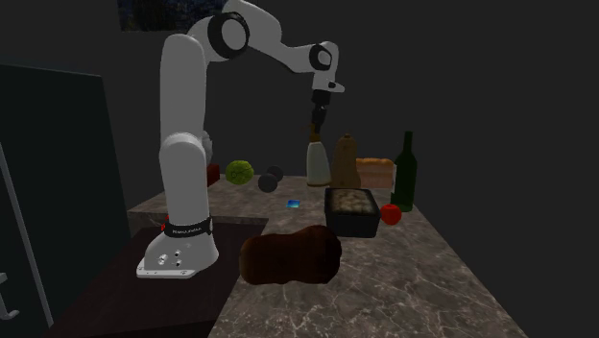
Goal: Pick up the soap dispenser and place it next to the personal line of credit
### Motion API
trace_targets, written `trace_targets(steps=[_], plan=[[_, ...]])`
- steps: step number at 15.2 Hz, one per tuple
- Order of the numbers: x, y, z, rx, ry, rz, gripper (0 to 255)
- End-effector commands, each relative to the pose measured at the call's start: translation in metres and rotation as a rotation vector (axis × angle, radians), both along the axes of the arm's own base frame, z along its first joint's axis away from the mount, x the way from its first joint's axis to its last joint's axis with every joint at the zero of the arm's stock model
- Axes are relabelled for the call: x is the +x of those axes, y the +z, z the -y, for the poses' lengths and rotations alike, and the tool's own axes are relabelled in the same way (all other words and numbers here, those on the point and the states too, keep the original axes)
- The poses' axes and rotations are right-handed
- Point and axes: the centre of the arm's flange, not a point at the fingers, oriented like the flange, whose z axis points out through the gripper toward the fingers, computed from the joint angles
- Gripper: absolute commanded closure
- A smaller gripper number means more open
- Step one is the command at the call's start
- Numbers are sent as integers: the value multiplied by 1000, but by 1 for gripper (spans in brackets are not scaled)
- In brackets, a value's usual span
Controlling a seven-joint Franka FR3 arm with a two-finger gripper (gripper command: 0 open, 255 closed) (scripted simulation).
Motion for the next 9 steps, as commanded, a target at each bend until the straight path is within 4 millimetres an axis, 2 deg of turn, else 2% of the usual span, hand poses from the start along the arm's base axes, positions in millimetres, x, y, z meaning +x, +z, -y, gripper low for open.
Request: trace_targets(steps=[1, 3, 9], plan=[[5, -11, -23, 1, -2, 1, 255], [9, -18, -43, 1, -2, 1, 255], [9, -50, -43, 1, -2, 1, 255]])
